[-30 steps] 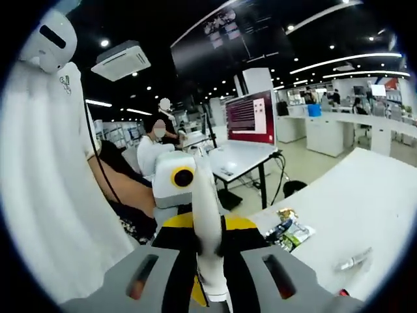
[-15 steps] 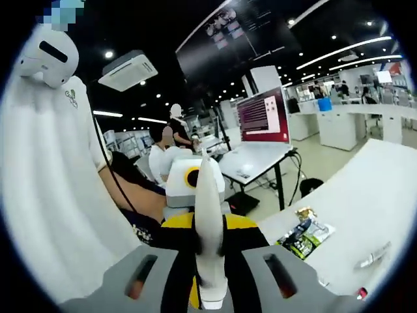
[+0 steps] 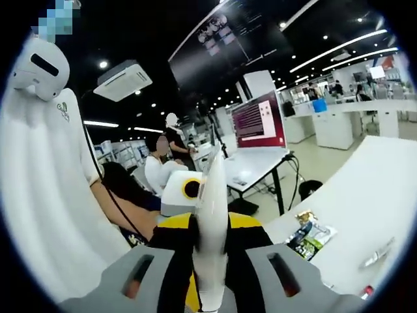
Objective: Arrange the skincare products in the storage area until every visible bottle or jar stands upright without overlapping.
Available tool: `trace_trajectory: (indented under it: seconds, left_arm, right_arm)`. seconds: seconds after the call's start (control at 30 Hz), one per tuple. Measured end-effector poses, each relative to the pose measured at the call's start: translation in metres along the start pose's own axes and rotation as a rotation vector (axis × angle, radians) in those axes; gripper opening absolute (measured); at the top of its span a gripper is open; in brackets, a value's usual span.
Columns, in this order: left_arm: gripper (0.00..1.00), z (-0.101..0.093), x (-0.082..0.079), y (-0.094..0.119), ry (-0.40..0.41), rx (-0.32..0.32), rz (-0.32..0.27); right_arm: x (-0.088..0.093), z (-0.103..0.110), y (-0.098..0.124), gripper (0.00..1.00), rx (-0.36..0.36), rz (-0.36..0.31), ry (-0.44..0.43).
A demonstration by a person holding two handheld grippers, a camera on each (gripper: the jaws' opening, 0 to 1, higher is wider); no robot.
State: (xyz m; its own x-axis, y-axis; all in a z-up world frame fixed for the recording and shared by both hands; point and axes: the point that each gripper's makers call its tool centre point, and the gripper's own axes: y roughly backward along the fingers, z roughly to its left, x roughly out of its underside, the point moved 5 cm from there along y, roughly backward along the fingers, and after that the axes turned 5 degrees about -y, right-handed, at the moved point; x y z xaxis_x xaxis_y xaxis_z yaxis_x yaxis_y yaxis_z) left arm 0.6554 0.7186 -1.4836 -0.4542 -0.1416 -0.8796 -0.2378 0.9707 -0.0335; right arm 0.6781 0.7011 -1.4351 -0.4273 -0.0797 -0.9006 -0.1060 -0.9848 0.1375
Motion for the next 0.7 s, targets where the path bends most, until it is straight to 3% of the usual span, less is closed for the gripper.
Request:
trace_trajectory:
  seconds: [0.37,0.5,0.7]
  left_arm:
    - [0.18,0.021,-0.002,-0.009,-0.014,-0.13,0.054]
    - [0.18,0.029,0.001,-0.01,-0.055,-0.197,0.108]
    - [0.18,0.037,0.002,-0.013,-0.066,-0.257,0.144]
  right_arm:
    - [0.001,-0.017,0.007,0.24,0.17,-0.06,-0.004]
    - [0.003,-0.023,0.009,0.25,0.216,-0.074,-0.02]
    - [0.005,-0.031,0.01,0.27,0.287,-0.102,-0.028]
